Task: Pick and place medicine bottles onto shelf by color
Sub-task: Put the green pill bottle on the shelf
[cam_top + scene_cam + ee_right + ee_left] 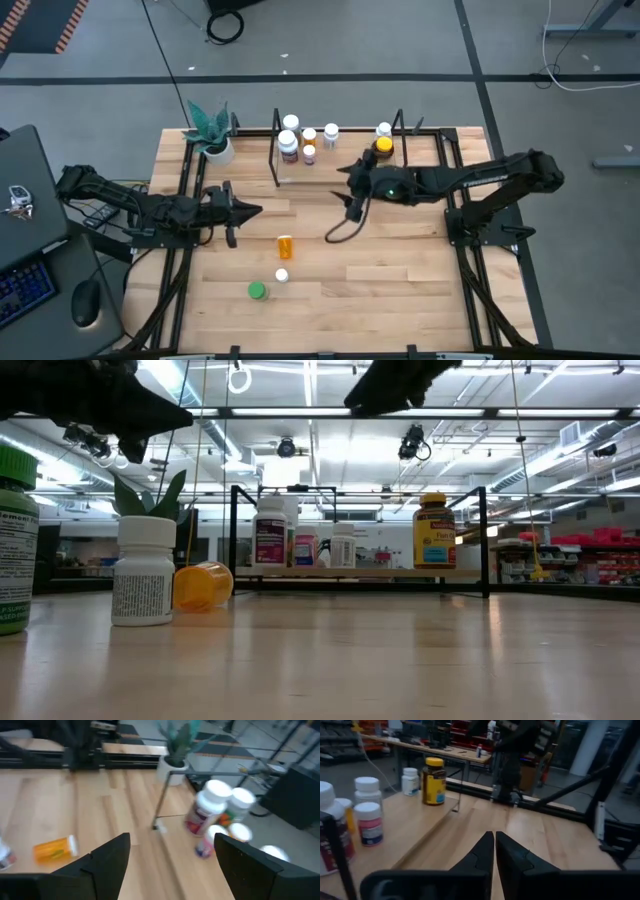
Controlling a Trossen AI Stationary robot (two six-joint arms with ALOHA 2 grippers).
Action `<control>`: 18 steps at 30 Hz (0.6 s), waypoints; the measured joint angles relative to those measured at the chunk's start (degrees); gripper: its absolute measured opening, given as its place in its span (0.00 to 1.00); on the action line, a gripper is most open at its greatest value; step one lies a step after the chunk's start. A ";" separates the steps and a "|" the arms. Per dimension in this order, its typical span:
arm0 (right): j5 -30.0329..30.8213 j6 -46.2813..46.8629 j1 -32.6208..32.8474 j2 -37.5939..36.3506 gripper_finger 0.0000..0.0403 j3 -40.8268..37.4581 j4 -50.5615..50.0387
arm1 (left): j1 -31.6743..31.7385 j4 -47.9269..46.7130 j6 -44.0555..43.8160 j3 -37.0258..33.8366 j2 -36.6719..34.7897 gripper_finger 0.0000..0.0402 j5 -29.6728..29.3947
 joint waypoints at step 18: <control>-3.62 3.68 3.72 -0.61 0.74 -17.43 19.57 | -7.89 -17.97 -16.88 12.81 14.29 0.03 23.22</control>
